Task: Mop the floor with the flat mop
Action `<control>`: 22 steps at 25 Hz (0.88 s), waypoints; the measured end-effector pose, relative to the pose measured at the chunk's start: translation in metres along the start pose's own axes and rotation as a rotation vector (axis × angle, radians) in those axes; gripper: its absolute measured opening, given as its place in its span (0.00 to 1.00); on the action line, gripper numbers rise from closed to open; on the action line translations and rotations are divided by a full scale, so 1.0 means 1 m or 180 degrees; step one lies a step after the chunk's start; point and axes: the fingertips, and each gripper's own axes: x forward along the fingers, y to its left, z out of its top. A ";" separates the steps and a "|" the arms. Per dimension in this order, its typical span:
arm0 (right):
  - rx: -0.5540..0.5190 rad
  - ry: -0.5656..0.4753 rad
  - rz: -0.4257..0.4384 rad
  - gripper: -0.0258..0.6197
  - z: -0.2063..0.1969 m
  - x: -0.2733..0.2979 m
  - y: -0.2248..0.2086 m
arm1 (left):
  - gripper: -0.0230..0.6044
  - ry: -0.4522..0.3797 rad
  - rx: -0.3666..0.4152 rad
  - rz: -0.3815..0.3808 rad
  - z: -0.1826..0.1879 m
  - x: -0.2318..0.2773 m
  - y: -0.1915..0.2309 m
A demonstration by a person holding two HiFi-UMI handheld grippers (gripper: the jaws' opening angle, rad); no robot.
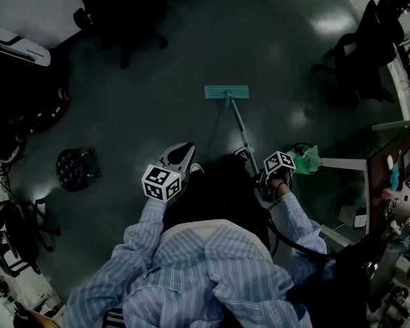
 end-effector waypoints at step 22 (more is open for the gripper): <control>0.0032 0.0127 0.0126 0.09 -0.037 -0.019 -0.005 | 0.08 -0.0074 0.0108 -0.0026 0.006 -0.001 -0.002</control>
